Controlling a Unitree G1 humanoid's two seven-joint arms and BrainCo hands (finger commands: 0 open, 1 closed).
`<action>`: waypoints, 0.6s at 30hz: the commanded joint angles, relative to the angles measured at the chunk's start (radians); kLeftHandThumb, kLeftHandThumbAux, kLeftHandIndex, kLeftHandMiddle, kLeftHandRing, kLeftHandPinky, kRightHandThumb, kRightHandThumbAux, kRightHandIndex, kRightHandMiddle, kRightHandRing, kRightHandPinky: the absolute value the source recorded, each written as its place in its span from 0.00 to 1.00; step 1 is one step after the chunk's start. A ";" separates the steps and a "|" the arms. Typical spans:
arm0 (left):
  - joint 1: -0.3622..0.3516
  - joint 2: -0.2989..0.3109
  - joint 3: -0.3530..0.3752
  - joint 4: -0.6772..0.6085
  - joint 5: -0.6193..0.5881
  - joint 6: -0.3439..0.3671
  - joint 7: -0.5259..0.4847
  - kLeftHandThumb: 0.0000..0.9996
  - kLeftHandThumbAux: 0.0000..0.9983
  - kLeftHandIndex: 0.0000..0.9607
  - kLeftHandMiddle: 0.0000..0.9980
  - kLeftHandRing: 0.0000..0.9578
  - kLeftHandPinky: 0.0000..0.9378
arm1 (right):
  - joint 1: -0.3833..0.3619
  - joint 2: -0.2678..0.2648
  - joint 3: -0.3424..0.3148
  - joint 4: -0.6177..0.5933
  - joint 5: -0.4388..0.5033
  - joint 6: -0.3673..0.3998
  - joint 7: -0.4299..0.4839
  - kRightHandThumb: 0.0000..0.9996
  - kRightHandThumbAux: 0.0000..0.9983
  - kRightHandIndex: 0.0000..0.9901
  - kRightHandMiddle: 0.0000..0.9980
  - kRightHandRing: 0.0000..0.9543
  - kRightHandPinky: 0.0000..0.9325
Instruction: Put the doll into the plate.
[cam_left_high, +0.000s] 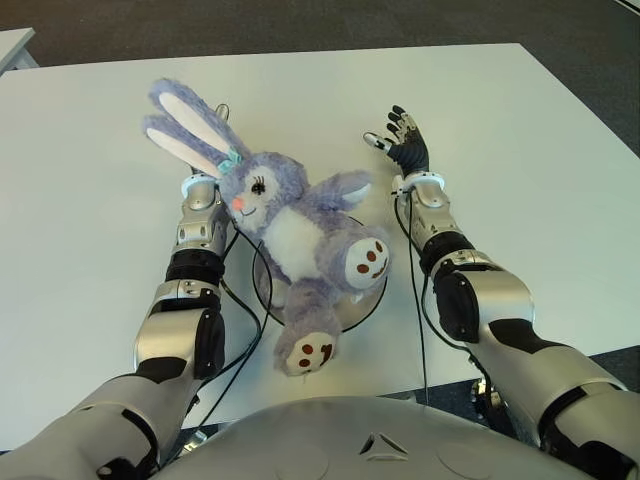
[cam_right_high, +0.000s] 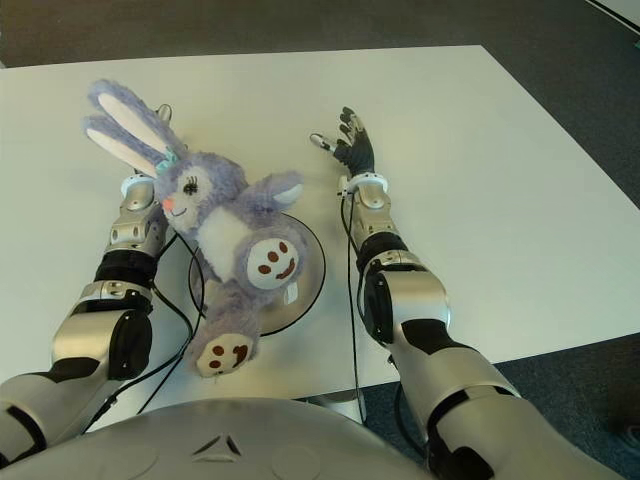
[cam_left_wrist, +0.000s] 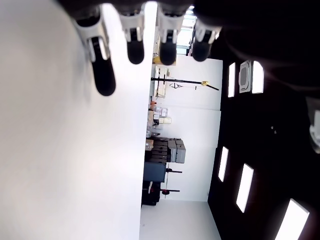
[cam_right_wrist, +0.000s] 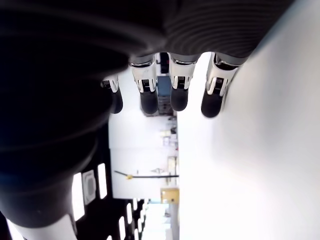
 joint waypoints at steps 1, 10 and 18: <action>0.037 -0.010 -0.006 0.011 -0.006 0.012 -0.019 0.00 0.38 0.00 0.09 0.05 0.00 | 0.094 0.028 -0.006 0.046 0.005 0.004 0.022 0.04 0.82 0.01 0.01 0.00 0.02; 0.050 -0.014 -0.006 0.001 -0.014 -0.013 -0.041 0.00 0.37 0.00 0.09 0.06 0.00 | 0.109 0.042 -0.026 0.032 0.023 -0.099 0.070 0.00 0.80 0.01 0.01 0.00 0.00; 0.060 -0.019 -0.008 -0.011 -0.014 -0.024 -0.042 0.00 0.37 0.00 0.10 0.07 0.00 | 0.112 0.051 -0.055 0.023 0.047 -0.142 0.088 0.01 0.78 0.01 0.01 0.00 0.00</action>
